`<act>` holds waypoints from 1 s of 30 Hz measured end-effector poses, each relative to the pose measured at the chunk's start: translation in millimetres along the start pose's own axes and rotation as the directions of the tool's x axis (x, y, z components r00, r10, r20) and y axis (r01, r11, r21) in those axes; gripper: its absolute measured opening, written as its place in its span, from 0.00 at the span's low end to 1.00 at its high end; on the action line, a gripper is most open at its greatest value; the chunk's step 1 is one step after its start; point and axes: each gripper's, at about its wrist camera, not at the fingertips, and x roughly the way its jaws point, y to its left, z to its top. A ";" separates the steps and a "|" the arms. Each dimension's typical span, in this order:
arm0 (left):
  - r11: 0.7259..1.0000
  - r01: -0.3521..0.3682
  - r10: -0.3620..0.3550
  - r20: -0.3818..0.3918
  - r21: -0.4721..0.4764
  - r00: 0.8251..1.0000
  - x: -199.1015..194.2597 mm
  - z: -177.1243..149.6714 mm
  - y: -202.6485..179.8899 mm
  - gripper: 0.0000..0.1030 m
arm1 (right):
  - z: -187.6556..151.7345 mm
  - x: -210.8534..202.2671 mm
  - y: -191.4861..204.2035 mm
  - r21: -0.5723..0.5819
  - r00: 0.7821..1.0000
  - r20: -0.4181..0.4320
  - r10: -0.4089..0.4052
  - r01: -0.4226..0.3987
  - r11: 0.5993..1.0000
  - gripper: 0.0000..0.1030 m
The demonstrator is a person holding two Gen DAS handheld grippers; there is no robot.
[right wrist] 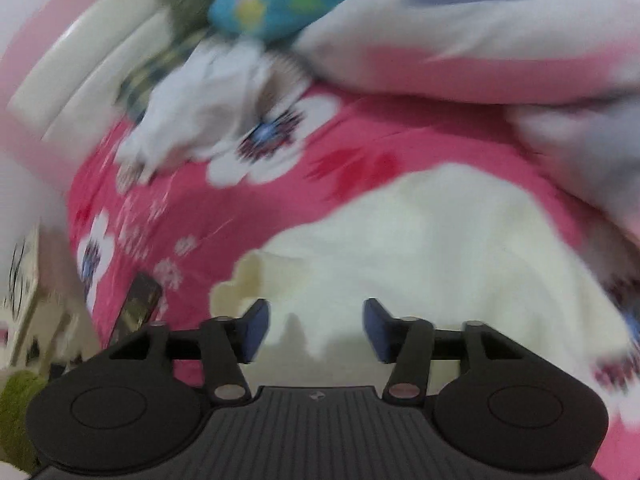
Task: Fold clothes
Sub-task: 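Grasp the cream sweater with the right gripper while the left gripper grasps it too, then lift the cream sweater with both grippers and shake it out in the air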
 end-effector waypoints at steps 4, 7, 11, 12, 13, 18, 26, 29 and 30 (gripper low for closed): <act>0.998 -0.022 0.023 0.030 -0.056 0.999 3.2 -3.6 3.5 0.52 | 11.2 53.5 22.7 -0.178 0.989 -0.133 -0.064 0.039 0.983 0.60; 0.994 -0.012 0.017 0.041 -0.107 0.999 -8.2 -4.4 10.1 0.52 | 4.6 55.8 20.3 -0.188 0.981 -0.157 -0.117 0.086 0.978 0.29; 0.986 0.017 -0.007 0.063 -0.169 0.998 -35.1 -4.8 23.5 0.52 | -3.6 9.1 -7.3 0.012 0.988 -0.077 -0.130 0.132 0.991 0.18; 0.984 0.024 -0.012 0.071 -0.174 0.997 -45.4 -4.2 27.0 0.52 | -7.6 -3.4 -14.8 0.060 0.987 -0.058 -0.152 0.155 0.986 0.15; 0.983 0.030 -0.016 0.075 -0.181 0.997 -53.4 -3.7 29.9 0.52 | -12.7 -15.7 -22.3 0.109 0.984 -0.040 -0.173 0.177 0.978 0.11; 0.980 0.021 -0.006 0.074 -0.196 0.997 -82.2 5.0 42.1 0.52 | -47.3 -64.6 -66.0 0.335 0.962 0.001 -0.274 0.258 0.906 0.05; 0.991 -0.128 0.126 0.068 0.035 0.990 -72.2 38.4 42.7 0.53 | -119.6 -82.3 -130.6 0.604 0.956 0.032 -0.291 0.213 0.768 0.05; 0.954 -0.188 0.167 0.107 0.235 0.980 -55.3 60.6 34.3 0.55 | -117.6 -87.3 -124.0 0.583 0.958 0.142 -0.251 0.124 0.803 0.05; 0.931 -0.202 0.172 0.123 0.304 0.977 -48.8 68.5 30.8 0.56 | -115.7 -90.1 -120.3 0.559 0.954 0.185 -0.235 0.095 0.824 0.05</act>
